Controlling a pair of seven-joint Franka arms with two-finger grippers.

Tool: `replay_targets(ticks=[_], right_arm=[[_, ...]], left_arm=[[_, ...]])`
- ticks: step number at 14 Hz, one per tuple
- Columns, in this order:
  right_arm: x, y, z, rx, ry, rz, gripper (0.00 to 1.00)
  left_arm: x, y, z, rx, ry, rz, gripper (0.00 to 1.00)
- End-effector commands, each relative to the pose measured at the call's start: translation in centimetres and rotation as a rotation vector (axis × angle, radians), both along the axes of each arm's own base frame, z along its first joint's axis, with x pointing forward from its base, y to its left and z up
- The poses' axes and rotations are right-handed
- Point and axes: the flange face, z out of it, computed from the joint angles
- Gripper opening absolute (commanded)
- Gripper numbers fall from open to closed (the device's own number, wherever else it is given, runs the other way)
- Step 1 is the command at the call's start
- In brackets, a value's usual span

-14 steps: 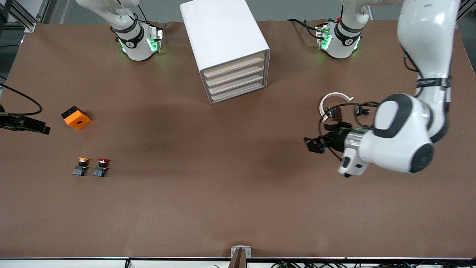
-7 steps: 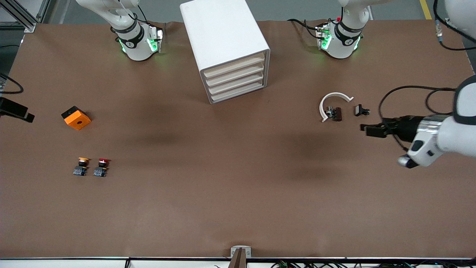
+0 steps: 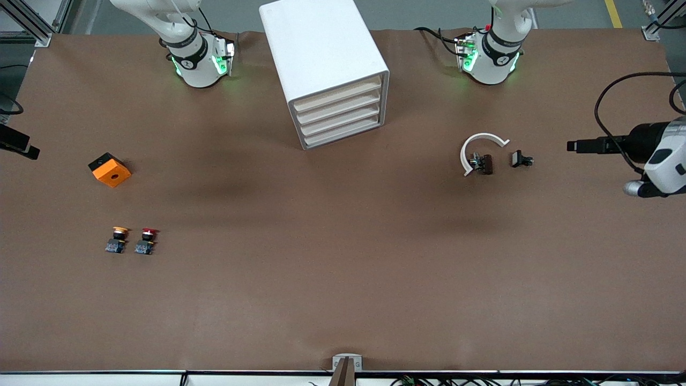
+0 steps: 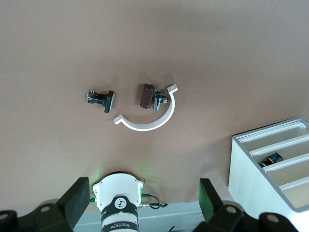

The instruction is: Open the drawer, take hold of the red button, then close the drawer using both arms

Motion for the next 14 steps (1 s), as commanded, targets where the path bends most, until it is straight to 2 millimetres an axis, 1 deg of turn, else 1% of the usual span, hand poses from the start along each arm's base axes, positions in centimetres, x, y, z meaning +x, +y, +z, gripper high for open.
replay_targets(ticks=[1, 2, 3, 4, 7, 8, 9, 11, 13, 14], right_arm=[[-2.5, 0.6, 1.0, -0.005, 0.008, -0.020, 1.00], [-3.2, 0.9, 1.0, -0.004, 0.005, -0.049, 1.00], [-3.7, 1.5, 1.1, -0.003, 0.002, -0.054, 1.00], [-4.0, 1.6, 1.2, -0.001, 0.000, -0.053, 1.00], [-5.2, 1.4, 1.3, 0.003, 0.000, -0.058, 1.00], [-5.6, 1.4, 1.2, 0.003, -0.012, -0.058, 1.00], [-5.9, 1.3, 1.0, 0.004, -0.014, -0.060, 1.00], [-7.0, 1.0, 0.8, 0.011, -0.013, -0.067, 1.00], [-7.8, 1.2, 1.2, 0.013, -0.016, -0.065, 1.00], [-8.5, 1.1, 1.4, 0.015, -0.021, -0.067, 1.00]], left_arm=[[-2.0, 0.2, 1.1, 0.018, -0.070, -0.010, 1.00], [-2.2, 0.3, 1.4, 0.048, -0.092, -0.015, 1.00], [-2.3, -0.1, 1.7, 0.073, -0.110, -0.019, 1.00], [-2.3, -0.5, 1.6, 0.080, -0.116, -0.023, 1.00], [-2.0, -3.6, 2.5, 0.159, -0.151, 0.001, 1.00], [-2.2, -4.4, 3.2, 0.174, -0.170, -0.010, 1.00], [-2.6, -4.7, 3.6, 0.176, -0.179, -0.014, 1.00], [-3.5, -4.8, 5.6, 0.178, -0.238, -0.007, 1.00], [-4.0, -4.9, 7.1, 0.180, -0.268, -0.001, 1.00], [-4.1, -5.2, 7.8, 0.181, -0.281, 0.005, 1.00]])
